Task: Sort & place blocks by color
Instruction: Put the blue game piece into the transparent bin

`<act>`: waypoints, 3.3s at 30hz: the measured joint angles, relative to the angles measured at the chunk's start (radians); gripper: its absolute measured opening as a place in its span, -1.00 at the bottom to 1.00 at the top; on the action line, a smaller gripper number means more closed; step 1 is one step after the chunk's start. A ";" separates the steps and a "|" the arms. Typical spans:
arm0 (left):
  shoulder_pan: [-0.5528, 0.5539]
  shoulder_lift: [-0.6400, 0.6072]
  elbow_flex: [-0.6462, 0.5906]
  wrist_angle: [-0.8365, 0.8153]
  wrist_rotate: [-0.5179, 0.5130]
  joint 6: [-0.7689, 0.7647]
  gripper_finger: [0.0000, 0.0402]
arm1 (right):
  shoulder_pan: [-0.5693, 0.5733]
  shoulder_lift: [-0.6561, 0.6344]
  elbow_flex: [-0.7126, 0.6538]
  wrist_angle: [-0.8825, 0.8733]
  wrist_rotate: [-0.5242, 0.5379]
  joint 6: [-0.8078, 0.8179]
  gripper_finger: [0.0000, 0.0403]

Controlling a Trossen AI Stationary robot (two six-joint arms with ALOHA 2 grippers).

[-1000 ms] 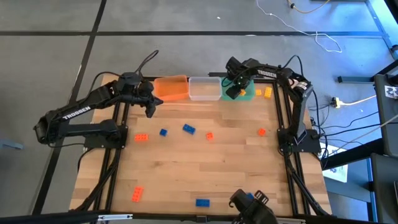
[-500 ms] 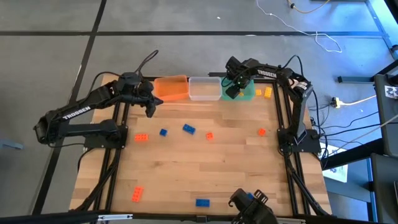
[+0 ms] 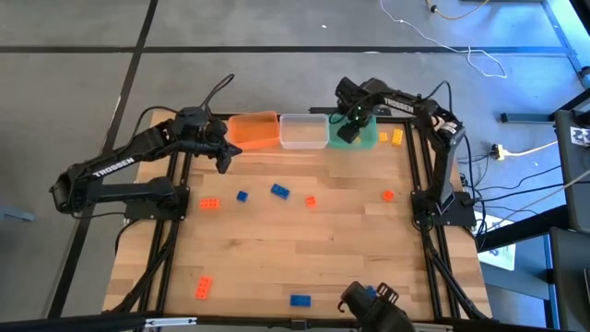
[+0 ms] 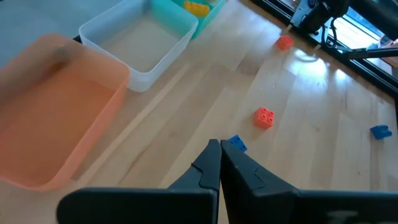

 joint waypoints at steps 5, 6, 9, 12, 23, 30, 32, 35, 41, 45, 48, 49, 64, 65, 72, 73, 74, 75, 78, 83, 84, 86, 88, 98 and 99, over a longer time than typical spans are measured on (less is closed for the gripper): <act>0.000 0.000 0.000 0.004 0.000 0.000 -1.00 | 0.094 -0.114 0.089 -0.004 -0.004 -0.071 -0.04; 0.000 0.000 0.000 0.008 0.001 0.002 -1.00 | 0.120 -0.142 0.098 0.001 -0.005 -0.093 -0.04; 0.000 0.000 0.000 0.006 0.007 0.003 -1.00 | 0.198 -0.232 0.104 0.015 -0.019 -0.152 -0.04; 0.000 0.000 0.000 0.005 0.040 0.003 -1.00 | 0.273 -0.303 0.093 0.016 -0.071 -0.175 -0.04; -0.122 0.000 0.000 -0.096 0.084 0.075 -1.00 | 0.491 -0.415 -0.051 0.003 -0.368 -0.286 -0.04; -0.252 0.000 0.000 -0.195 0.025 -0.015 -1.00 | 0.561 -0.405 -0.117 0.057 -0.369 -0.280 -0.04; -0.286 0.000 0.000 -0.233 -0.016 -0.053 -1.00 | 0.575 -0.405 -0.123 0.077 -0.370 -0.280 -0.04; -0.331 0.000 0.000 -0.271 -0.065 -0.125 -1.00 | 0.590 -0.403 -0.123 0.095 -0.371 -0.279 -0.04; -0.393 0.000 0.000 -0.272 -0.128 -0.274 -1.00 | 0.595 -0.400 -0.124 0.127 -0.371 -0.278 -0.04; -0.413 0.001 0.000 -0.272 -0.168 -0.355 -1.00 | 0.595 -0.400 -0.124 0.140 -0.371 -0.278 -0.04; -0.413 0.001 0.000 -0.272 -0.188 -0.409 -1.00 | 0.594 -0.400 -0.124 0.147 -0.370 -0.278 -0.04; -0.413 0.001 0.000 -0.272 -0.193 -0.430 -1.00 | 0.594 -0.400 -0.124 0.151 -0.370 -0.278 -0.04; -0.412 0.001 0.000 -0.297 -0.221 -0.542 -1.00 | 0.594 -0.400 -0.124 0.160 -0.370 -0.278 -0.03; -0.412 0.001 0.000 -0.287 -0.220 -0.557 -1.00 | 0.594 -0.400 -0.124 0.160 -0.370 -0.278 -0.03; -0.412 0.001 0.000 -0.285 -0.179 -0.631 -0.76 | 0.594 -0.400 -0.124 0.160 -0.370 -0.278 -0.03; -0.411 0.001 0.000 -0.285 -0.185 -0.631 -0.69 | 0.594 -0.400 -0.124 0.160 -0.370 -0.278 -0.03; -0.411 0.001 0.000 -0.285 -0.189 -0.632 -0.62 | 0.594 -0.400 -0.124 0.160 -0.370 -0.278 -0.03; -0.411 0.001 0.000 -0.285 -0.189 -0.632 -0.55 | 0.594 -0.400 -0.124 0.160 -0.370 -0.278 -0.03; -0.411 0.001 0.000 -0.284 -0.188 -0.632 -0.32 | 0.594 -0.400 -0.124 0.160 -0.370 -0.278 -0.03; -0.412 0.011 0.000 -0.276 -0.209 -0.579 -0.01 | 0.594 -0.400 -0.124 0.160 -0.370 -0.278 -0.03; -0.411 0.021 0.000 -0.269 -0.218 -0.547 0.02 | 0.594 -0.400 -0.124 0.160 -0.370 -0.278 -0.03; -0.412 0.033 -0.002 -0.263 -0.241 -0.495 0.05 | 0.594 -0.400 -0.124 0.160 -0.370 -0.277 -0.03; -0.412 0.046 -0.001 -0.237 -0.247 -0.439 0.05 | 0.594 -0.400 -0.124 0.160 -0.370 -0.277 -0.03; -0.435 0.196 -0.001 -0.200 -0.237 -0.062 0.04 | 0.594 -0.400 -0.123 0.181 -0.370 -0.277 -0.03; -0.441 0.216 -0.001 -0.192 -0.237 -0.030 0.04 | 0.594 -0.400 -0.123 0.181 -0.370 -0.278 -0.03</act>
